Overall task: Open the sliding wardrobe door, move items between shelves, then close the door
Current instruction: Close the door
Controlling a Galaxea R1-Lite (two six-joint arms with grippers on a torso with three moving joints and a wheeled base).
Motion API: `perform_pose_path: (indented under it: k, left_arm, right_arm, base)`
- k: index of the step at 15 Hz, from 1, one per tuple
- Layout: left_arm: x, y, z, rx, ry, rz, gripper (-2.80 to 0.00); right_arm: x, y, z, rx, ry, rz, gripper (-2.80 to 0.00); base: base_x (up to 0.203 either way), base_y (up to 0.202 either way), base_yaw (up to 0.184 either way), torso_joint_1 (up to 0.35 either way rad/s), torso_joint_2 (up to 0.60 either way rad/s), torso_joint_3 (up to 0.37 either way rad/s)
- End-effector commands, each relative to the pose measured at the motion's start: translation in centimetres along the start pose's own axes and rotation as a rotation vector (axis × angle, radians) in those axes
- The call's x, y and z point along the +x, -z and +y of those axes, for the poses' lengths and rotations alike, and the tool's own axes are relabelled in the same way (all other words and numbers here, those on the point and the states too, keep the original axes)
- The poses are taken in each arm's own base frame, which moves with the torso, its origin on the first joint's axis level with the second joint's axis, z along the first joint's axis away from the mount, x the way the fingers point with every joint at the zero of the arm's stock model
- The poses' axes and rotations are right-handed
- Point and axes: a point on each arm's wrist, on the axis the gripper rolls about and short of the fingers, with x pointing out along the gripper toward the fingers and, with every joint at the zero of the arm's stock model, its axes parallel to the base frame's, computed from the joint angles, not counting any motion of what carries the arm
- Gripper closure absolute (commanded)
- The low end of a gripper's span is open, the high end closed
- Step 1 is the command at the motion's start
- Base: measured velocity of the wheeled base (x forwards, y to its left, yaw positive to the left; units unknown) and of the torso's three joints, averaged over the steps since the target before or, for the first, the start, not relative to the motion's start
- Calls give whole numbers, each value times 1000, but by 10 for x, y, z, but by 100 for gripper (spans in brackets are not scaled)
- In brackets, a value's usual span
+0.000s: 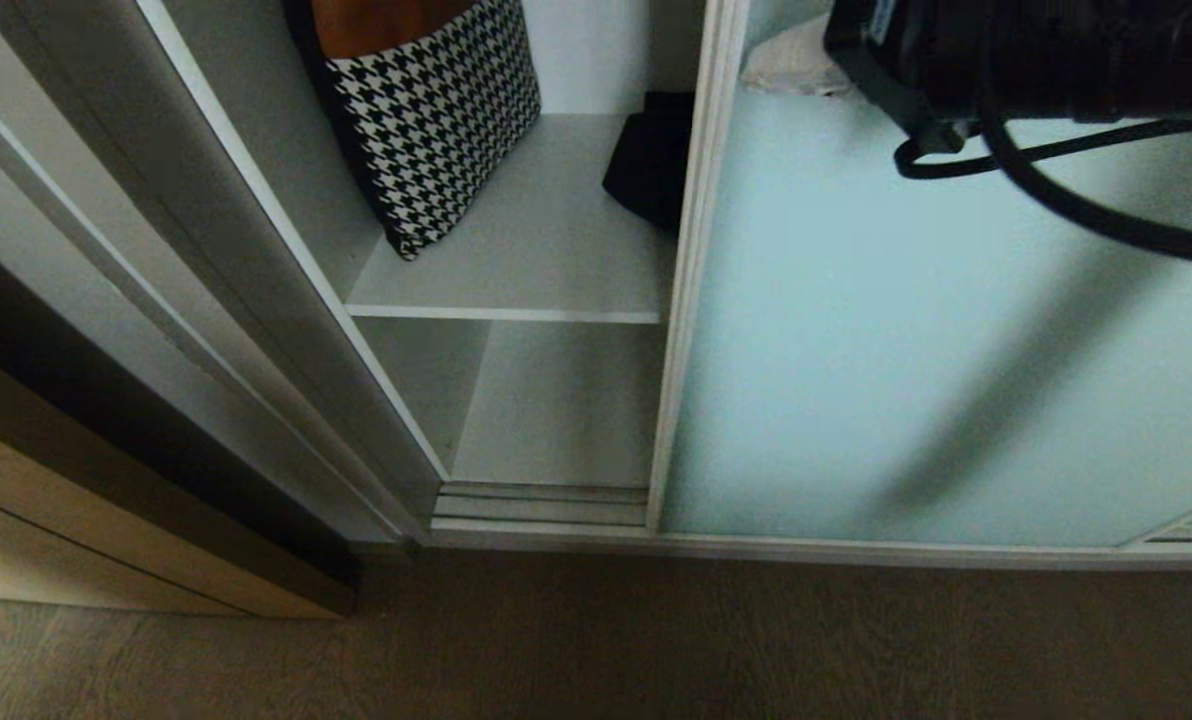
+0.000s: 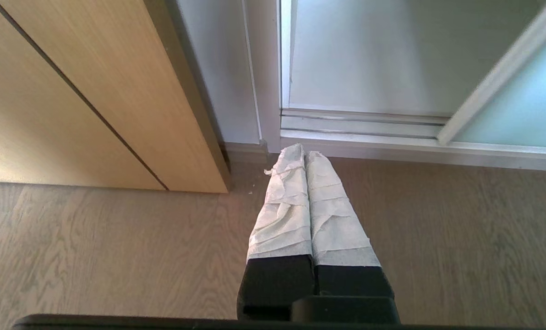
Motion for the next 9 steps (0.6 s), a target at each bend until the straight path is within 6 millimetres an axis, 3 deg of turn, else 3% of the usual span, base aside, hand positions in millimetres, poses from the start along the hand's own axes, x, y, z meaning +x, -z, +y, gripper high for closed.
perform_pose_path:
  k: [1,4,7,9]
  left_arm:
    - [0,0,0,0,0,1,0]
    - [0,0,0,0,0,1,0]
    - [0,0,0,0,0,1,0]
    - [0,0,0,0,0,2,0]
  right_arm:
    - [32,26,9,-6,-11,67,0]
    - [27,31,29,-8,-87,72,0]
    - [-2,15,39,-2,-162,44,0]
    - [-33,4,45,1,-226,31,0]
  base:
    - [0,0,0,0,0,0]
    - [0,0,0,0,0,0]
    - [0,0,0,0,0,0]
    - [0,0,0,0,0,0]
